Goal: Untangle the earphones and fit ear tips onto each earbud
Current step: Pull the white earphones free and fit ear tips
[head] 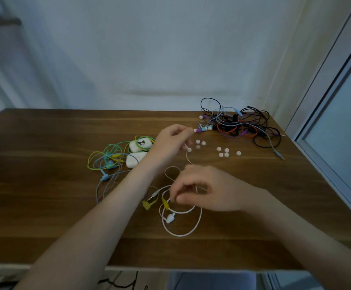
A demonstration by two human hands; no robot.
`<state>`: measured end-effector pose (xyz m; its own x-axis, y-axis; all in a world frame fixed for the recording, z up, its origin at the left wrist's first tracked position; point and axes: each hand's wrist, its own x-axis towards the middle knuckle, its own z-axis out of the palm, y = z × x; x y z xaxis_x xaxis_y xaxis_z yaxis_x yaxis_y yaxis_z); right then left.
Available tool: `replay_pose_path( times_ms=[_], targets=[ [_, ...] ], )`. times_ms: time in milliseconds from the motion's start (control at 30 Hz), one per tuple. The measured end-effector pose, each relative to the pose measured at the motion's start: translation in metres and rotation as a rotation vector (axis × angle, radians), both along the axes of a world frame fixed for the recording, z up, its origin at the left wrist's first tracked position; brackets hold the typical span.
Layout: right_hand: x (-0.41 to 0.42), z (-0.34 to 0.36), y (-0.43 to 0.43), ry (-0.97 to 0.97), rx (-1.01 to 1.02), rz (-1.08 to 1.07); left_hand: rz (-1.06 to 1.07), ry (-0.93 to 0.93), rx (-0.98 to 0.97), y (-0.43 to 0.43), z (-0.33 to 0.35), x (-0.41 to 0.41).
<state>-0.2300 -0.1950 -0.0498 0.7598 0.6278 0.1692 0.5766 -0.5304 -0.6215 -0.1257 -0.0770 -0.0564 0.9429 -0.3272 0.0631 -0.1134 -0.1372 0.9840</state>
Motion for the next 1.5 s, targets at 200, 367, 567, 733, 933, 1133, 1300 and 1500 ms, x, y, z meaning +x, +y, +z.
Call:
replay_pose_path(
  times_ms=[200, 367, 567, 733, 933, 1133, 1300, 1500],
  targets=[
    [0.004, -0.025, 0.021, -0.010, -0.333, 0.032, -0.014, -0.103, 0.175, 0.019, 0.001, -0.007],
    [0.003, -0.027, 0.020, -0.011, -0.182, -0.044, 0.032, -0.111, 0.286, 0.034, -0.002, -0.010],
    [0.005, -0.015, 0.001, 0.237, 0.467, -0.439, -0.042, -0.138, 0.307, 0.039, 0.000, -0.019],
    [0.013, -0.017, -0.017, 0.429, 0.703, -0.622, -0.222, -0.116, 0.353, 0.018, -0.004, -0.030],
    [0.017, -0.024, -0.042, 0.467, 0.736, -0.717, -0.343, -0.159, 0.477, -0.007, -0.013, -0.030],
    [0.036, -0.041, -0.088, 0.024, 0.209, -1.070, -0.309, -0.072, 0.389, -0.020, -0.025, -0.028],
    [0.053, -0.065, -0.106, -0.155, -0.198, -1.068, -0.205, 0.030, 0.233, -0.023, -0.034, -0.027],
    [0.046, -0.055, -0.095, -0.085, 0.126, -1.106, -0.263, 0.101, 0.195, -0.024, -0.037, -0.028]
  ],
)
